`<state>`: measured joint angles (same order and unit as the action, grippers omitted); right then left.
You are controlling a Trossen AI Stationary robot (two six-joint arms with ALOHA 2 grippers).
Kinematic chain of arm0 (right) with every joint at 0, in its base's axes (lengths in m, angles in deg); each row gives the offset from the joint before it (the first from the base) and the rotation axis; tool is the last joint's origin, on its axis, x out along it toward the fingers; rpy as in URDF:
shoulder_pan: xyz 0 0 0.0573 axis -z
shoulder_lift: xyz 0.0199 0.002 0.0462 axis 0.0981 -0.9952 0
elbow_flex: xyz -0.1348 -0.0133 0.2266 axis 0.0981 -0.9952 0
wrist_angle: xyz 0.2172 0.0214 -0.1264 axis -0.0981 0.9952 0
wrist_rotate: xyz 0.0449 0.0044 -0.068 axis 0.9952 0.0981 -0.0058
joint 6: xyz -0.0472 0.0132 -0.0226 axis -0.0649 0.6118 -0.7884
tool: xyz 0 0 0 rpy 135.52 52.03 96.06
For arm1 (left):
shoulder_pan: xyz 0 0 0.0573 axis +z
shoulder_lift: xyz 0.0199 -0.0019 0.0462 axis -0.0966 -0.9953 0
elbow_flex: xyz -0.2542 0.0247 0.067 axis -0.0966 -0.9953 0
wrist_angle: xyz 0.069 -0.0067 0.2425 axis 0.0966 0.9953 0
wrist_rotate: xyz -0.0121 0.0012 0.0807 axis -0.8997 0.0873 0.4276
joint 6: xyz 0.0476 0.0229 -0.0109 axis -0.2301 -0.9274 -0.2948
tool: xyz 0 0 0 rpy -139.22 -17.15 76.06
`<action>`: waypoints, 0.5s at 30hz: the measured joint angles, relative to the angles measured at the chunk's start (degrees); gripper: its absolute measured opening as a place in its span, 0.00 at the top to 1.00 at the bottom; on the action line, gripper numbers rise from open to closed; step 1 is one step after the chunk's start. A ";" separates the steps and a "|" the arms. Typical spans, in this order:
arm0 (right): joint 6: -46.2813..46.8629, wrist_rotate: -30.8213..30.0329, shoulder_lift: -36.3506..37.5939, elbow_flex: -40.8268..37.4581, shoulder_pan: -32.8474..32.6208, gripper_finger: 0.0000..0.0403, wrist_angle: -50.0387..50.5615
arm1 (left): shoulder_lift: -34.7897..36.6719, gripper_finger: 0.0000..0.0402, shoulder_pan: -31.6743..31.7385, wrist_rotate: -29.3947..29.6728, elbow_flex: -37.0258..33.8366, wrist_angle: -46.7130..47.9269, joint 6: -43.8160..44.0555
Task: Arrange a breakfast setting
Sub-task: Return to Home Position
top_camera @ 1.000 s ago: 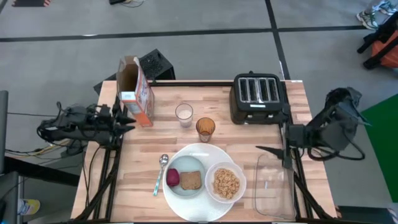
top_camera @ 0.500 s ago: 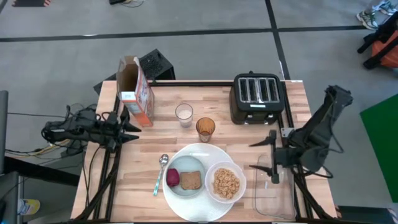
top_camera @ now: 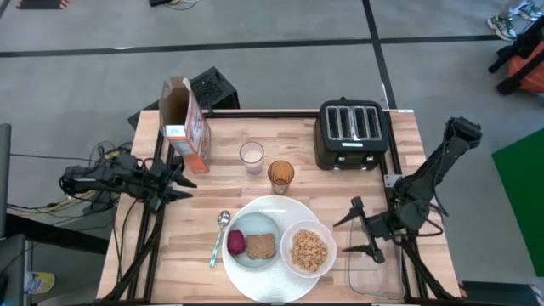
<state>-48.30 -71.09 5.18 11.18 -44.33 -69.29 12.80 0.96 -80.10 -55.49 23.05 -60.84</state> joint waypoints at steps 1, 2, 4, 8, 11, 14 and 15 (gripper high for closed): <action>0.21 0.03 0.01 -0.79 0.30 0.12 -1.12 | 0.02 0.66 -0.02 -0.67 -1.14 -1.44 0.00; 0.76 0.06 0.02 -1.42 0.65 0.12 -1.57 | 0.04 0.66 -0.02 -0.86 -2.50 -2.61 -0.02; 1.84 0.09 0.00 -2.97 1.17 0.12 -2.20 | 0.03 0.66 -0.03 -1.13 -4.69 -2.85 -0.57; 3.03 0.12 0.00 -6.38 1.97 0.12 -4.28 | 0.04 0.66 -1.44 -1.17 -8.99 -5.88 -1.82; 3.28 0.56 0.00 -9.53 2.51 0.12 -8.69 | 0.02 0.66 -3.32 -1.17 -11.60 -9.53 -2.52; 3.06 3.19 0.00 -12.84 2.98 0.12 -14.47 | 0.02 0.66 -5.48 -0.40 -12.28 -10.60 -3.97; 2.92 4.57 0.00 -14.02 3.08 0.12 -16.37 | 0.02 0.66 -6.14 0.42 -12.30 -10.53 -4.49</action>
<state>-45.39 -66.52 5.18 -2.83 -41.25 -85.66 12.82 -5.18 -79.68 -67.79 12.52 -65.33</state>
